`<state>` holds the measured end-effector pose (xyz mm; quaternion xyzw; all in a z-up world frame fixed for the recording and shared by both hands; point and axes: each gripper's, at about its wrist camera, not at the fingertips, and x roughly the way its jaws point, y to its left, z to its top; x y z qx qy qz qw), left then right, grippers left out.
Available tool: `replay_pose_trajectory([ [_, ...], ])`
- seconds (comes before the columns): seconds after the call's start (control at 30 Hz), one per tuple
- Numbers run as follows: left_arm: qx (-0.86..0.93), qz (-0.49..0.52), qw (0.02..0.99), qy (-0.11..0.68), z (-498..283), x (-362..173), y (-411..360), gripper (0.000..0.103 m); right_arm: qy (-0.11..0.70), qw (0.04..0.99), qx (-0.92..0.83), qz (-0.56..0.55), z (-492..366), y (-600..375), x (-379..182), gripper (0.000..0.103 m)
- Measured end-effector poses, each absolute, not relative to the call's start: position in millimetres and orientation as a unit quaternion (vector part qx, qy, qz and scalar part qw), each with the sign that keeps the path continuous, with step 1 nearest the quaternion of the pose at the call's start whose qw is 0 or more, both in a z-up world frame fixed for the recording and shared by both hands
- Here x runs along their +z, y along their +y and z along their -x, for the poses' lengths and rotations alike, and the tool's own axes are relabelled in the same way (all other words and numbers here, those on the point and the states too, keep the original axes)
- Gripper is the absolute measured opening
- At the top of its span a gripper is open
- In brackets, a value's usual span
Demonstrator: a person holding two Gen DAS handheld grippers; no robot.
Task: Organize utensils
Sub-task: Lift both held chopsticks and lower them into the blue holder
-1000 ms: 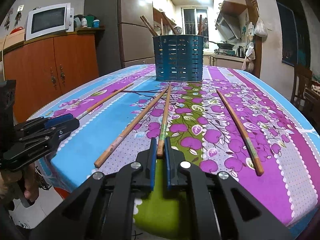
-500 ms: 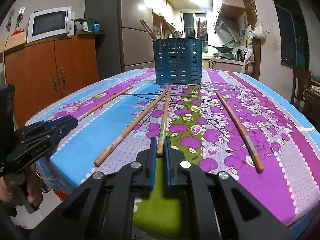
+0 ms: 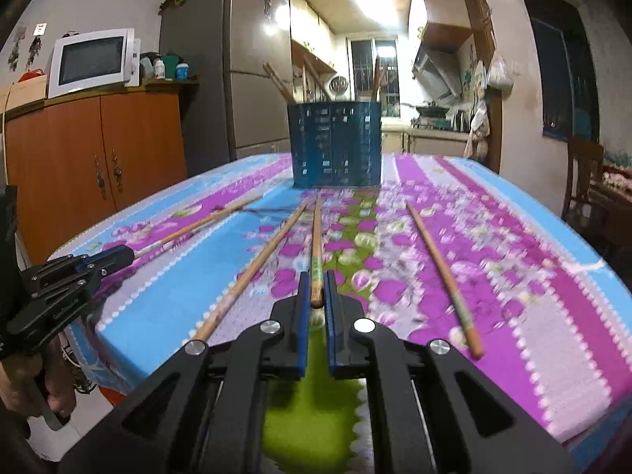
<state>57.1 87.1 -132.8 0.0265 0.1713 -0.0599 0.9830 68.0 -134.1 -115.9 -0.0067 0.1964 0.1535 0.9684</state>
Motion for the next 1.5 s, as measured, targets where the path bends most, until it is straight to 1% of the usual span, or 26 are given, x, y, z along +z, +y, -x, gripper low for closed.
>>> replay_pose_trajectory([
  [0.23, -0.067, -0.032, 0.992, 0.107, -44, -76, 89, 0.008, 0.138, 0.977, 0.158, 0.035, -58, -138, -64, 0.005],
  [0.43, -0.094, -0.036, 0.993, 0.061, -65, -11, 82, 0.008, 0.095, 0.977, 0.179, 0.067, -70, -135, -4, 0.005],
  [0.67, -0.11, -0.053, 0.99, 0.076, -110, 31, 65, 0.008, 0.113, 0.972, 0.198, 0.051, -116, -142, 36, 0.005],
  [1.03, -0.124, -0.055, 0.986, 0.1, -144, 73, 53, 0.008, 0.139, 0.967, 0.211, 0.037, -160, -150, 63, 0.005],
  [1.17, -0.134, -0.035, 0.985, 0.104, -155, 93, 56, 0.008, 0.144, 0.965, 0.216, 0.029, -169, -152, 74, 0.005],
  [1.3, -0.14, -0.028, 0.985, 0.096, -167, 109, 55, 0.008, 0.146, 0.964, 0.218, 0.037, -174, -151, 94, 0.005],
  [1.5, -0.147, -0.032, 0.987, 0.057, -179, 145, 48, 0.008, 0.157, 0.96, 0.227, 0.046, -187, -150, 133, 0.005],
])
